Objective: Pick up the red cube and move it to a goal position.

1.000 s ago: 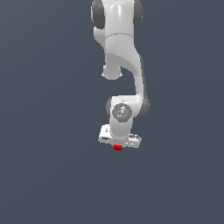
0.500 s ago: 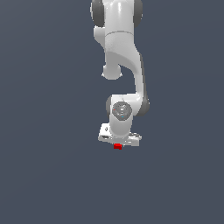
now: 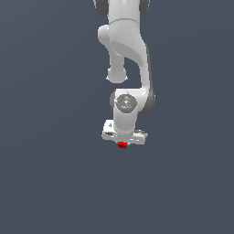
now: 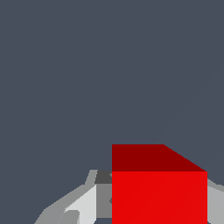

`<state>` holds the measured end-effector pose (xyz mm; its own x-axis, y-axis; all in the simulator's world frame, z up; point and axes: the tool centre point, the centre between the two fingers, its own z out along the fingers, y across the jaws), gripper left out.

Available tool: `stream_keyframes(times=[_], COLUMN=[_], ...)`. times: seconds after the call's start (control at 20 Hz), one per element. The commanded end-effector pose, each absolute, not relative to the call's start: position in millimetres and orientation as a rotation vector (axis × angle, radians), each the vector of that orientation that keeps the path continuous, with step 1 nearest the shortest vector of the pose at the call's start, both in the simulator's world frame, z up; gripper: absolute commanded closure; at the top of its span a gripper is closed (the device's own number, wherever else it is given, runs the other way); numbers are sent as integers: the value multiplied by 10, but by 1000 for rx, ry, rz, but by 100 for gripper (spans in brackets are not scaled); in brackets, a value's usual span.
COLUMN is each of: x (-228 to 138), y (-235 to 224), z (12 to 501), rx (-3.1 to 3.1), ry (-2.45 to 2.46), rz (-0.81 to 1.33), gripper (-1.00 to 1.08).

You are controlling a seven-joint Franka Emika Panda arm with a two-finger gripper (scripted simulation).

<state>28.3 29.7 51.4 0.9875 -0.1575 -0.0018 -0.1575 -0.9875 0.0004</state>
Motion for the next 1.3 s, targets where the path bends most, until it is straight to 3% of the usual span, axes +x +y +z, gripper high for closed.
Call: stream_keyframes(times=[0.0,0.7,1.25], x=[168,-609,-903], y=[282,179,136], z=[631,1391,1710], rx=[3132,3132,3132], ry=[-248,-248,-248], rz=[-1,0,0], gripper=[108,108,108])
